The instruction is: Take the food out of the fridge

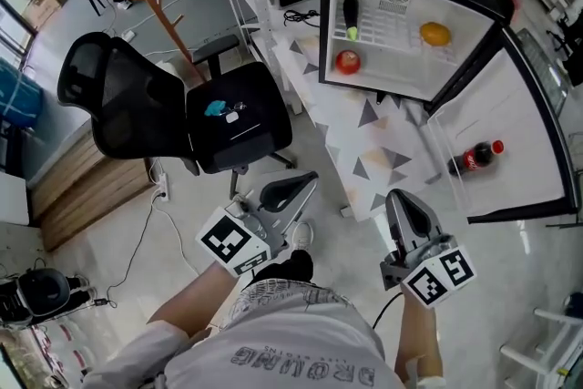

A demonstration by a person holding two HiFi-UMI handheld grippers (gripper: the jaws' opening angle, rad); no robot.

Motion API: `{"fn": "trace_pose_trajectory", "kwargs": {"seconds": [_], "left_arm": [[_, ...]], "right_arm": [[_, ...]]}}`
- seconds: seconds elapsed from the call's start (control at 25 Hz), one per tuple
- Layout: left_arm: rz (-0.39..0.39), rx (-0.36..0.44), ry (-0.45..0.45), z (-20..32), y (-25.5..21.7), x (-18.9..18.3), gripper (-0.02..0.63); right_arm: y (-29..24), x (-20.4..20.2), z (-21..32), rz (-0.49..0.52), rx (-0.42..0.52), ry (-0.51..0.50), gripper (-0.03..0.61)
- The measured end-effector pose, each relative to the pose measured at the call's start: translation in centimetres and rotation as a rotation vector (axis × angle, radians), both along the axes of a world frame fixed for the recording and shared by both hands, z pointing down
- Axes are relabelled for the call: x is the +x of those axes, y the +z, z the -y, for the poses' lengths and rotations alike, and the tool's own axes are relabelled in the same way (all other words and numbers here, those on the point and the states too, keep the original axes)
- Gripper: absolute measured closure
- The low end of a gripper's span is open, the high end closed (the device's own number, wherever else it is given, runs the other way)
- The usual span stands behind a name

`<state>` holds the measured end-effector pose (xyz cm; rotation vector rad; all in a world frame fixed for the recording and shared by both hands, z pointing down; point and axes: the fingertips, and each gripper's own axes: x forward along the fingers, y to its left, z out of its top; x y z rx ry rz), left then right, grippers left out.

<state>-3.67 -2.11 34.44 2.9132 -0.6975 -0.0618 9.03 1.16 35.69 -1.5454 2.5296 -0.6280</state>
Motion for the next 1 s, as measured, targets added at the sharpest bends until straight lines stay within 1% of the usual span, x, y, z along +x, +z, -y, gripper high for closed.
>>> {"fn": "trace_pose_trajectory", "kwargs": {"seconds": [0.2, 0.44, 0.76, 1.0], "left_arm": [[-0.014, -0.007, 0.016, 2.5, -0.1, -0.6, 0.607], [-0.025, 0.006, 0.034, 5.5, -0.6, -1.3, 0.607], [-0.035, 0.011, 0.033, 8.5, -1.0, -2.7, 0.607], [-0.034, 0.014, 0.012, 10.0, -1.0, -3.4, 0.607]], "right_arm": [[-0.5, -0.9, 2.3, -0.015, -0.001, 0.011, 0.577], [-1.2, -1.7, 4.9, -0.026, 0.009, 0.031, 0.577], [-1.8, -2.8, 8.0, -0.036, 0.016, 0.040, 0.577], [-2.0, -3.2, 10.0, -0.038, 0.028, 0.030, 0.577]]}}
